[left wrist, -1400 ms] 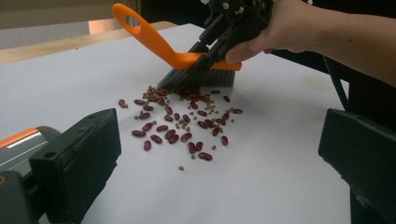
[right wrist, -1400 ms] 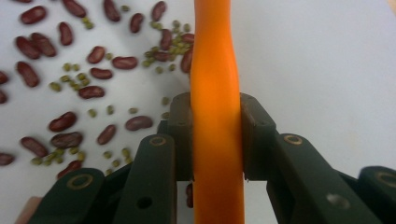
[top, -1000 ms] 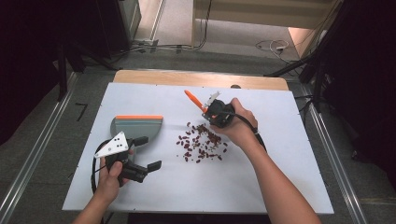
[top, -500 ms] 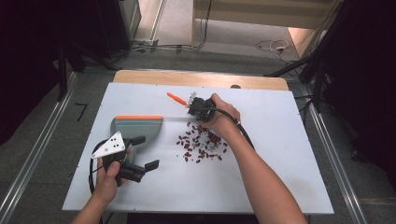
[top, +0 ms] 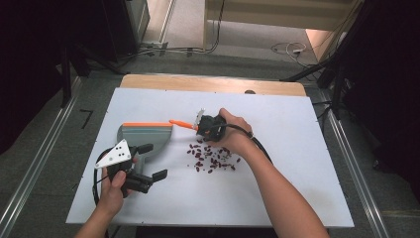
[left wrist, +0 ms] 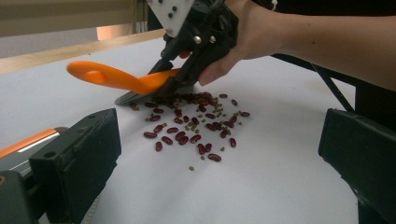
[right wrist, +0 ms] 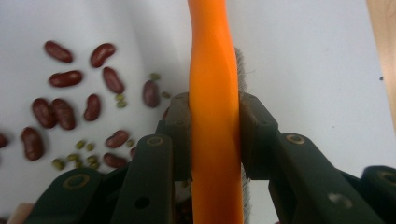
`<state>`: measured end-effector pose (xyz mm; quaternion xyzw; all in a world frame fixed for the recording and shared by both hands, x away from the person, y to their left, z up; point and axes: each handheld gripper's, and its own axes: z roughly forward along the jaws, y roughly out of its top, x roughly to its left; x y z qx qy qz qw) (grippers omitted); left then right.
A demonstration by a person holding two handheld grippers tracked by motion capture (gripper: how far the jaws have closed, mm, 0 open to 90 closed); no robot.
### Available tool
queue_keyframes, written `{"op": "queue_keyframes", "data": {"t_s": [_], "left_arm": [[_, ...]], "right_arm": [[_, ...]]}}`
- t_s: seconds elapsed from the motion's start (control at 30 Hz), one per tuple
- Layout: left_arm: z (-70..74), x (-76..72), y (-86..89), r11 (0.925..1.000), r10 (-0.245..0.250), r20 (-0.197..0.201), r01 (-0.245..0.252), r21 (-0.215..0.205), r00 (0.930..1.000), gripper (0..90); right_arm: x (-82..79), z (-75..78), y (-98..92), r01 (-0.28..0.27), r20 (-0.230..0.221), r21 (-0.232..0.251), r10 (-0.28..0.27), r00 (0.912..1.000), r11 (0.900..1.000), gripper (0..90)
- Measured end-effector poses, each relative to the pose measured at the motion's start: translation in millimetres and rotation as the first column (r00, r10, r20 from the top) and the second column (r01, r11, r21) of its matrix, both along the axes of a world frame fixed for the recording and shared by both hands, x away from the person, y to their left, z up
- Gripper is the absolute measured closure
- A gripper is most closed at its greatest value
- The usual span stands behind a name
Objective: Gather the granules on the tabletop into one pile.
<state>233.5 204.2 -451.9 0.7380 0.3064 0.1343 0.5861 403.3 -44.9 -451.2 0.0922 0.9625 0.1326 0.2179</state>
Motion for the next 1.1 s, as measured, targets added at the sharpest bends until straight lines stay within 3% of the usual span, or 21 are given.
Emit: {"op": "queue_keyframes", "data": {"t_s": [0.23,0.63,0.7,0.83,0.87,0.9,0.93,0.97,1.03,1.07,1.1], "left_arm": [[-2.0,0.6,0.1,1.0,-0.001,-0.006,0.002,0.006,1.0,0.0],[-3.4,1.5,-0.3,1.0,-0.003,-0.011,0.003,0.006,0.9999,0.0],[-3.3,1.6,0.1,1.0,0.001,-0.01,-0.001,0.007,0.9999,0.0],[-3.4,1.8,0.8,1.0,0.004,-0.009,-0.004,0.006,1.0,0.0],[-3.4,1.7,1.0,1.0,0.006,-0.008,-0.006,0.006,0.9999,0.0],[-3.2,1.5,1.5,0.9999,0.009,-0.009,-0.009,0.007,0.9999,0.0],[-2.9,1.4,1.8,1.0,0.009,-0.009,-0.009,0.004,0.9999,0.0],[-2.8,1.5,2.2,0.9999,0.009,-0.004,-0.009,0.005,0.9999,0.0],[-3.1,2.0,3.4,0.9999,0.014,-0.006,-0.014,0.002,0.9999,0.0],[-3.0,2.1,3.9,0.9998,0.018,-0.008,-0.018,0.003,0.9998,0.0],[-2.9,2.3,4.8,0.9998,0.021,-0.007,-0.021,0.002,0.9997,0.0]], "right_arm": [[-21.1,-0.2,-5.5,-0.059,-0.048,-0.005,0.059,0.9971,0.998,66.7],[-37.2,4.9,-11.9,-0.089,-0.058,-0.012,0.088,0.9944,0.996,67.0],[-35.4,9.4,-14.7,-0.089,-0.065,0.005,0.089,0.9939,0.996,67.2],[-32.3,15.1,-18.4,-0.077,-0.034,0.021,0.078,0.9964,0.997,67.6],[-30.0,22.5,-22.2,-0.059,-0.014,0.054,0.06,0.9981,0.997,67.7],[-30.0,22.5,-22.2,-0.059,-0.014,0.054,0.06,0.9981,0.997,67.7],[-29.4,32.8,-25.7,-0.022,-0.009,0.113,0.023,0.9997,0.993,67.7],[-29.4,32.8,-25.7,-0.022,-0.009,0.113,0.023,0.9997,0.993,67.7],[-30.3,49.8,-26.6,0.054,-0.097,0.197,-0.035,0.9946,0.979,67.8],[-30.3,49.8,-26.6,0.054,-0.097,0.197,-0.035,0.9946,0.979,67.8],[-35.2,57.2,-22.3,0.103,-0.18,0.22,-0.064,0.9816,0.97,67.8]]}}
